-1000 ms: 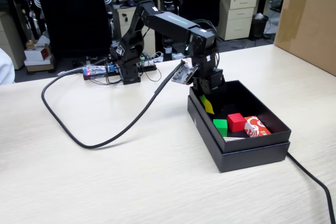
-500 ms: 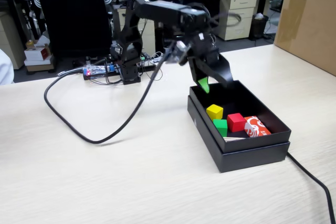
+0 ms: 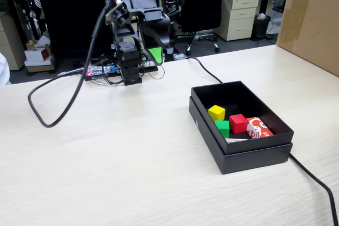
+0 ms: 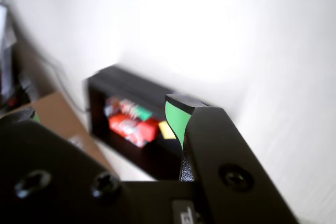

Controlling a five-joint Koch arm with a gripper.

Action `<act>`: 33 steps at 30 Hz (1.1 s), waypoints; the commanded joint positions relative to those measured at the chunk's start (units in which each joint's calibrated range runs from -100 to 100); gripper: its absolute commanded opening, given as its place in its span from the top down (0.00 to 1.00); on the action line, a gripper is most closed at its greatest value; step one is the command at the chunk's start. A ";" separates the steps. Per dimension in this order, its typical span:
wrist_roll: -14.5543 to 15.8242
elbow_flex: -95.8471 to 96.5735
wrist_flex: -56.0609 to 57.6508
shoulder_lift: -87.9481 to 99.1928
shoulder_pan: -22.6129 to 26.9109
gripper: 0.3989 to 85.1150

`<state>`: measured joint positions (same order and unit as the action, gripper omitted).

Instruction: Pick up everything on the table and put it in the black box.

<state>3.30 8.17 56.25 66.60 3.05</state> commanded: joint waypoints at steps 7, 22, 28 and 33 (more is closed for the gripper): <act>-0.34 16.85 -1.09 23.76 -3.22 0.40; -0.59 50.94 -19.23 33.28 -5.37 0.39; -3.27 68.53 -36.94 33.40 -5.52 0.39; -6.30 78.96 -46.71 33.40 -5.71 0.39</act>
<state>-1.73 85.03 13.43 99.48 -2.61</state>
